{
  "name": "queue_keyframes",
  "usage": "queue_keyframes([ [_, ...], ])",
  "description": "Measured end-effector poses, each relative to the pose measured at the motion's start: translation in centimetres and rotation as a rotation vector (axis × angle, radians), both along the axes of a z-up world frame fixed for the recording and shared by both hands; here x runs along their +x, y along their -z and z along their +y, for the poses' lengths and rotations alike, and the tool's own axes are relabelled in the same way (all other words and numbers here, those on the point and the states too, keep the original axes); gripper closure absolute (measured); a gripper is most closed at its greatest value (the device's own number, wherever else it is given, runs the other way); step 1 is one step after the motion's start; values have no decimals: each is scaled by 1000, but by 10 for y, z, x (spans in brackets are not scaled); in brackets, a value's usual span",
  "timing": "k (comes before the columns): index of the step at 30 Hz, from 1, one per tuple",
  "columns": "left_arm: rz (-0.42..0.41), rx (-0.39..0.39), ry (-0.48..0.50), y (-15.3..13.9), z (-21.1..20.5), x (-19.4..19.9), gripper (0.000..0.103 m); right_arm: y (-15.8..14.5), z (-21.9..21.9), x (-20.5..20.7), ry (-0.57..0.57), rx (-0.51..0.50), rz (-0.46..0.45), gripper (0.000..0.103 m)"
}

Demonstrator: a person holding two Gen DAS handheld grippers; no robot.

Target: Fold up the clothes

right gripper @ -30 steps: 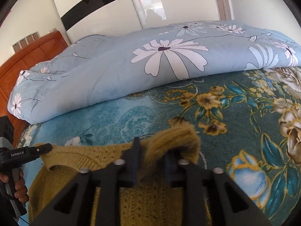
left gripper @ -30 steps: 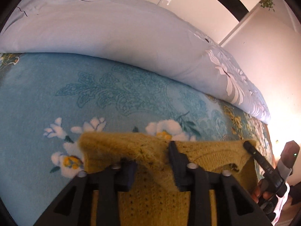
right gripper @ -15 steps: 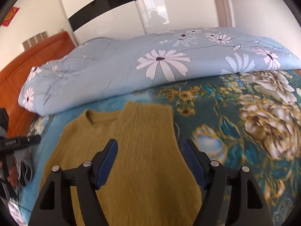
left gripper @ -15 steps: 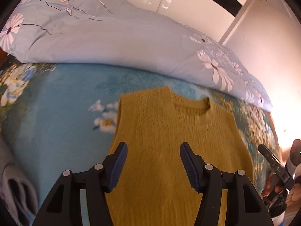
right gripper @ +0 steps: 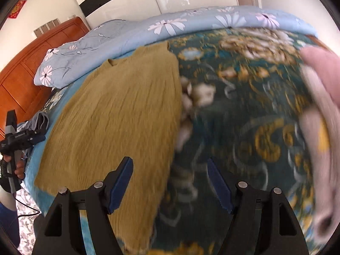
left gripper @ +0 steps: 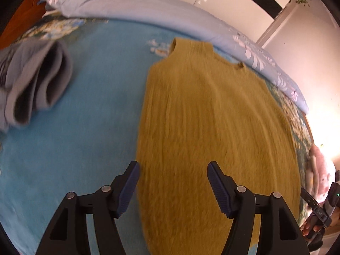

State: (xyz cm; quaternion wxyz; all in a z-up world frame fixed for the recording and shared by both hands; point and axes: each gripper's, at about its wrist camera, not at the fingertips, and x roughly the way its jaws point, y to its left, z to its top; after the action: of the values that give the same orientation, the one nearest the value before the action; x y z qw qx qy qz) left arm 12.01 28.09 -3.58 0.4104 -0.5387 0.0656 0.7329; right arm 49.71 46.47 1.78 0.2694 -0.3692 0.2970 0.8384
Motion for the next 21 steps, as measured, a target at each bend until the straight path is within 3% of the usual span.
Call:
queue_keyframes([
  [3, -15, -44, 20, 10, -10, 19, 33, 9, -18, 15, -1, -42, 50, 29],
  [12, -16, -12, 36, 8, -25, 57, 37, 16, -49, 9, -28, -128, 151, 30],
  [14, -16, -8, 26, 7, -28, 58, 44, 19, -50, 8, 2, -152, 173, 36],
  [17, -11, -3, 12, 6, -33, 59, 71, 23, -46, 15, 73, -182, 188, 62],
  [18, 3, -4, 5, 6, -35, 60, 85, 25, -44, 18, 97, -197, 192, 74],
  [19, 15, -5, 0, 6, -37, 60, 88, 27, -41, 22, 116, -213, 197, 82],
  [21, 13, -3, -3, 10, -42, 61, 89, 32, -35, 30, 144, -249, 210, 89],
])
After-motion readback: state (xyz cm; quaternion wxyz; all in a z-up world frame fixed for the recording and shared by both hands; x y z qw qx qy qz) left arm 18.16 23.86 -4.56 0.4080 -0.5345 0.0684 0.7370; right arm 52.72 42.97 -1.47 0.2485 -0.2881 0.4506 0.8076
